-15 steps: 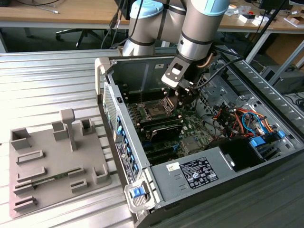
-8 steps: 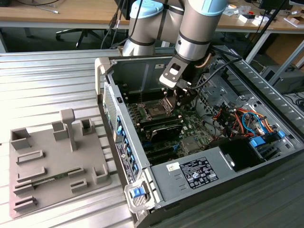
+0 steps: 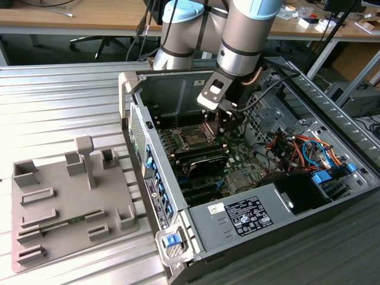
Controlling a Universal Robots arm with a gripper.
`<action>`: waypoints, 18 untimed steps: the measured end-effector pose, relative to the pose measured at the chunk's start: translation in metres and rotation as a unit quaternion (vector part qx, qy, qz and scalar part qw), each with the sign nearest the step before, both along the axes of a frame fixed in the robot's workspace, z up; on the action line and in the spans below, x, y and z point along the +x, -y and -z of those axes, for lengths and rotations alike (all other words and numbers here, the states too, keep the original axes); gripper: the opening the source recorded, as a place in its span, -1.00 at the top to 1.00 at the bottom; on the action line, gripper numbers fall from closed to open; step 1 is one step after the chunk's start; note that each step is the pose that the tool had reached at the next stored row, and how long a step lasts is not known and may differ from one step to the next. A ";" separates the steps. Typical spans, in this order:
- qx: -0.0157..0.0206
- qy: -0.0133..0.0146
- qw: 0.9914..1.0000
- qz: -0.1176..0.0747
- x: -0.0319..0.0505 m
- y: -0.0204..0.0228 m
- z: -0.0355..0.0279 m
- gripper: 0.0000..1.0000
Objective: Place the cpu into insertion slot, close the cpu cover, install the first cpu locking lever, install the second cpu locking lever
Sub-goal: 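Place the cpu into insertion slot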
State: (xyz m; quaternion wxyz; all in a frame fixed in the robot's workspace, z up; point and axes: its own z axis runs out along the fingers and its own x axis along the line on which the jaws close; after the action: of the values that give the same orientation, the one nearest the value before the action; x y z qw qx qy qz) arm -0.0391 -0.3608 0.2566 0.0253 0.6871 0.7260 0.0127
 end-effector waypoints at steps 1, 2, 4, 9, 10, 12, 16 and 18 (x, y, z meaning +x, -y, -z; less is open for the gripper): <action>0.000 0.000 1.000 0.000 -0.0009 0.0000 0.0000 -0.08; 0.000 0.000 1.000 0.000 -0.0018 0.0000 0.0001 -0.08; 0.000 0.000 1.000 0.000 -0.0036 0.0000 0.0002 -0.08; 0.000 0.000 1.000 0.000 -0.0077 0.0000 0.0004 -0.08; 0.000 0.000 1.000 0.000 -0.0083 0.0000 0.0004 -0.08; 0.000 0.000 1.000 0.000 -0.0104 0.0000 0.0005 -0.08; 0.000 0.000 1.000 0.000 -0.0142 0.0000 0.0007 -0.08; 0.000 0.000 1.000 0.000 -0.0159 0.0000 0.0008 -0.08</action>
State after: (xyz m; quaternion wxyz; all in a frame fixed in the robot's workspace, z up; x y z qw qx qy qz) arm -0.0549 -0.3608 0.2558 0.0253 0.6872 0.7260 0.0127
